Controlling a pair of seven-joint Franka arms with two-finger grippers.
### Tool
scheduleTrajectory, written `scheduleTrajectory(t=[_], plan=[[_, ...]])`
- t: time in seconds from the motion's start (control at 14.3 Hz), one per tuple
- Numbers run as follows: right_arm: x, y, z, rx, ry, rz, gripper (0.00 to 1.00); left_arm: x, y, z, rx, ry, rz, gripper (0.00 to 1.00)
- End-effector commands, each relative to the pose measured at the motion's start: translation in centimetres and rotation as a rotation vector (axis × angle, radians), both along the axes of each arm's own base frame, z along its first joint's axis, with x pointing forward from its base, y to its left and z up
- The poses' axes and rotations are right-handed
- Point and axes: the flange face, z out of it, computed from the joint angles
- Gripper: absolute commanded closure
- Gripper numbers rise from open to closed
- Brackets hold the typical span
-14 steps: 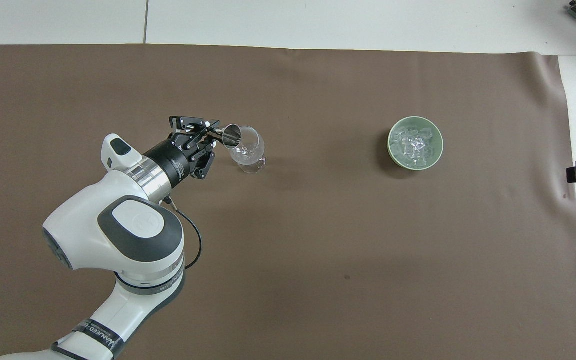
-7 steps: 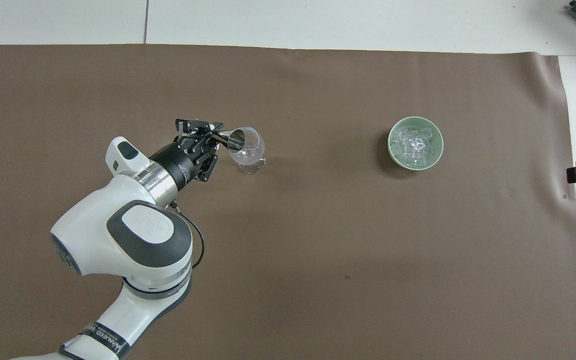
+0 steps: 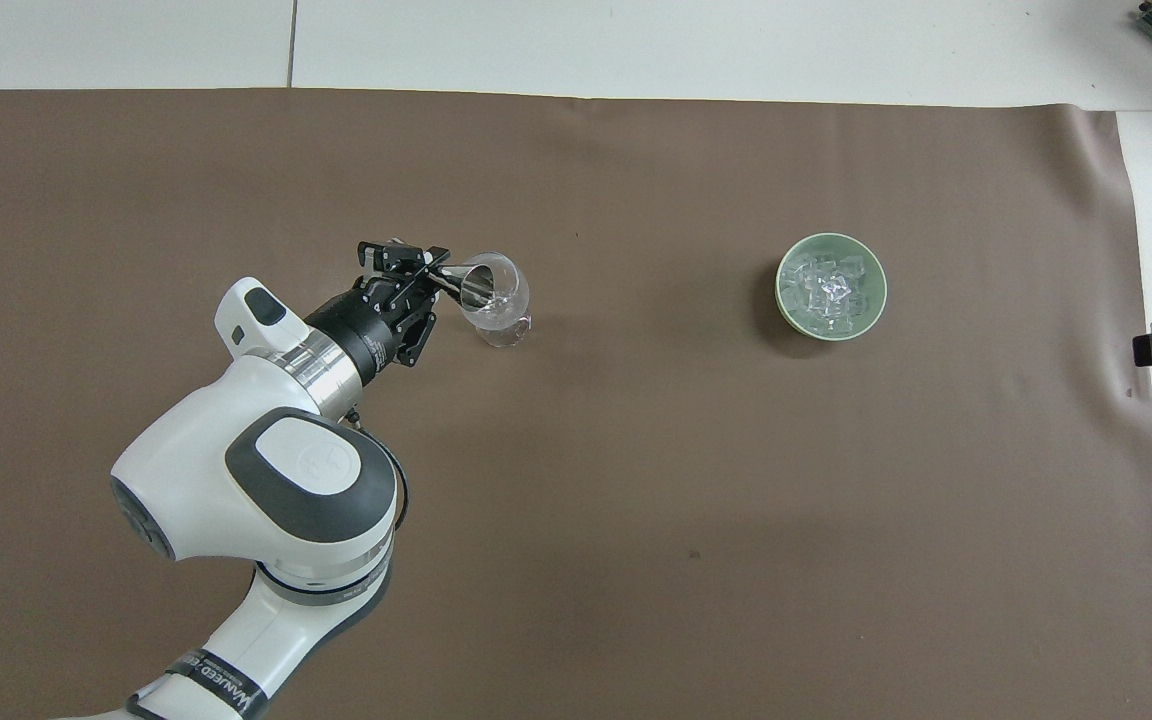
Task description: Pour wine and add ice with both arms
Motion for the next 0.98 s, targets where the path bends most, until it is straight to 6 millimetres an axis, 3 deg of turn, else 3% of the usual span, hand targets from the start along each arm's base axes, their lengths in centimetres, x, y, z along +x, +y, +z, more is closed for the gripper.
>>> scheduleTrajectory(t=[0.0,0.91], plan=[[-0.15,-0.20,0.04,-0.002,0.001,0.020,0.00,-0.66,0.11,0.34,0.037,-0.022,0.005,1.00],[-0.10,-0.28,0.05,-0.002,0.000,0.017,0.00,-0.96,-0.17,0.26,0.088,-0.048,-0.001,1.00]])
